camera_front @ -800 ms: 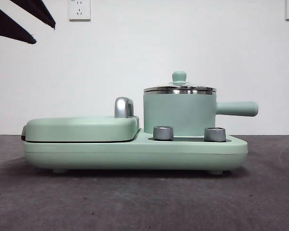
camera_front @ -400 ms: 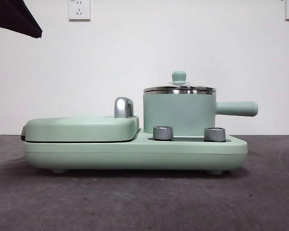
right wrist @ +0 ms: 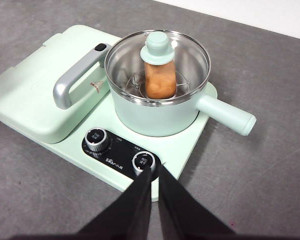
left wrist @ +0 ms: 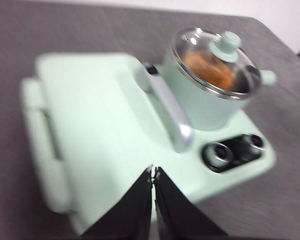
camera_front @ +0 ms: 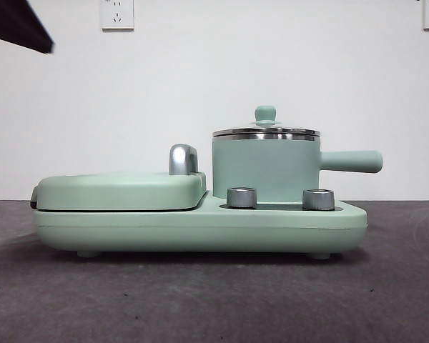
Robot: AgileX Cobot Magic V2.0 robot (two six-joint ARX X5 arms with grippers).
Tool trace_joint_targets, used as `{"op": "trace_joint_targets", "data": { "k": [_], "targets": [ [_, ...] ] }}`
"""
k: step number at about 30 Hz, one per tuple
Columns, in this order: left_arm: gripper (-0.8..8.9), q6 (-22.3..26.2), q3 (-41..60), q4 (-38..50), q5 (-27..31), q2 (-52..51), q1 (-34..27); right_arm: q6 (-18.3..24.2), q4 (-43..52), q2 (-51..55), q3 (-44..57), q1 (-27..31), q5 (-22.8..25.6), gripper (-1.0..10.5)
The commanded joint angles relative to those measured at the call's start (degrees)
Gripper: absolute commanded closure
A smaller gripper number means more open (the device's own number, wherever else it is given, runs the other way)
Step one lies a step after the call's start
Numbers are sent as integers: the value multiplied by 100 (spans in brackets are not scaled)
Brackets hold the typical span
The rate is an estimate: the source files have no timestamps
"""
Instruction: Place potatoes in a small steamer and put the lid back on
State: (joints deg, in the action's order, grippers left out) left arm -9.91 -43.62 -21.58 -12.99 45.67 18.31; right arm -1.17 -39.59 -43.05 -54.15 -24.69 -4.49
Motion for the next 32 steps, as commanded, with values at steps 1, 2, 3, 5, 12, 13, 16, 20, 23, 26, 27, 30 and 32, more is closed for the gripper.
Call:
{"op": "trace_joint_targets", "data": {
  "k": [1, 2, 3, 5, 12, 13, 16, 20, 23, 26, 27, 30, 32],
  "targets": [
    [807, 433, 433, 374, 328, -404, -164, -13, 63, -20, -39, -31, 2, 927],
    [807, 435, 723, 575, 433, -654, -258, -15, 63, -20, -39, -31, 2, 927],
    [807, 433, 1036, 756, 520, -925, -372, -15, 63, -20, -39, -31, 2, 927],
    [807, 382, 1628, 992, 575, -1480, -634, -15, 63, -20, -39, -31, 2, 927],
    [807, 520, 3270, 1088, 584, -3320, -1397, -15, 63, -20, -39, -31, 2, 927],
    [807, 544, 3414, 1091, 616, -3501, -1436, -15, 63, -20, -39, -31, 0, 927],
    [807, 564, 3803, 1091, 874, -4037, -1464, -13, 63, -20, -39, -31, 2, 927],
    [807, 535, 4232, 1263, 918, -4553, -1460, -15, 63, -22, -39, -31, 0, 927],
    [807, 531, 4288, 1191, 885, -4509, -1449, -15, 61, -17, -39, -31, 0, 927],
    [807, 531, 4288, 1204, 890, -4503, -1453, -15, 66, -20, -42, -31, 0, 927],
    [807, 533, 4288, 1226, 890, -4500, -1453, -13, 66, -20, -42, -31, 0, 927],
    [807, 533, 4288, 1239, 890, -4503, -1453, -15, 66, -17, -42, -31, 0, 927],
    [807, 531, 4288, 1239, 887, -4503, -1453, -13, 66, -20, -42, -31, 2, 927]
  ]
}}
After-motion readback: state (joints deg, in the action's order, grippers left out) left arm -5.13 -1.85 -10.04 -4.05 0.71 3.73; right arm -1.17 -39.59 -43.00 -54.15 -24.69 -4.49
